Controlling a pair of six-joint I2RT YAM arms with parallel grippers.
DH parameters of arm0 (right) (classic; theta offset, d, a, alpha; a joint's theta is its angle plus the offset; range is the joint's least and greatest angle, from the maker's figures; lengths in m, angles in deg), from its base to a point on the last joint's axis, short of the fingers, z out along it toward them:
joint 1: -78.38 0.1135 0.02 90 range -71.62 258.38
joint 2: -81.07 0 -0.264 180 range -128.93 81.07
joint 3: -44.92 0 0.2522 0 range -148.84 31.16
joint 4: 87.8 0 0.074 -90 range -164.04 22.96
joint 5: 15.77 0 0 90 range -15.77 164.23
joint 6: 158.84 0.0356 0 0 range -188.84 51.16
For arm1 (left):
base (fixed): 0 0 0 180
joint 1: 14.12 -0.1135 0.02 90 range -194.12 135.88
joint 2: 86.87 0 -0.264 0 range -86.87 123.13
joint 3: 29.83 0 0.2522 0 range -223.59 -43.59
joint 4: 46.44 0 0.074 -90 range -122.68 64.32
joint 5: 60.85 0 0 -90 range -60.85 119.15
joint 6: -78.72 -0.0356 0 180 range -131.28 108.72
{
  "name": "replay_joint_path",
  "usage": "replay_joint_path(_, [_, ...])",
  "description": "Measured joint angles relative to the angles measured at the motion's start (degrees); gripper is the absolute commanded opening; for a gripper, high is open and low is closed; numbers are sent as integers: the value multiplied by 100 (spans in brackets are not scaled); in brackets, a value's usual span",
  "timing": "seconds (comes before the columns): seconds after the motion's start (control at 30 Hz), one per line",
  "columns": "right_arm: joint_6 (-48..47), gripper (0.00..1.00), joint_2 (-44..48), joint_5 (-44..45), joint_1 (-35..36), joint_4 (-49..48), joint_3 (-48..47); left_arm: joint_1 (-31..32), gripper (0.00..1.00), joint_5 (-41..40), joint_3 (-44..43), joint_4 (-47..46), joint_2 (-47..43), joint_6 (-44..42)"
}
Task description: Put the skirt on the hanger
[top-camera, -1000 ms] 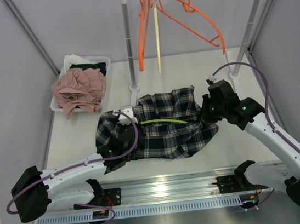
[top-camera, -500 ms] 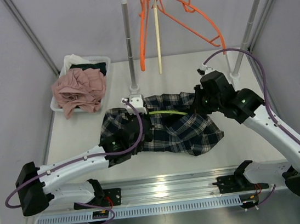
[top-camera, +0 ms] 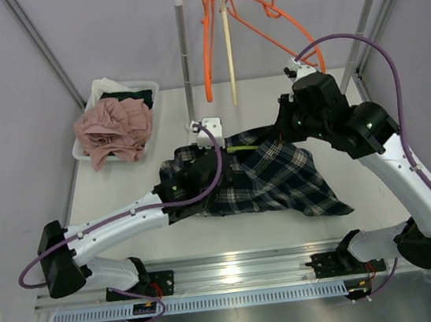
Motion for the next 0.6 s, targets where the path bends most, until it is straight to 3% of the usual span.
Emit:
replay_joint_path(0.17, [-85,0,-50,-4,37,120,-299,0,0,120,-358,328,111,48])
replay_joint_path(0.4, [-85,0,-13,2,61,-83,-289,55,0,356,-2273,1294,122,-387])
replay_joint_path(0.6, [-114,0,48,2,79,-160,-295,13,0,468,-2070,1482,11,-450])
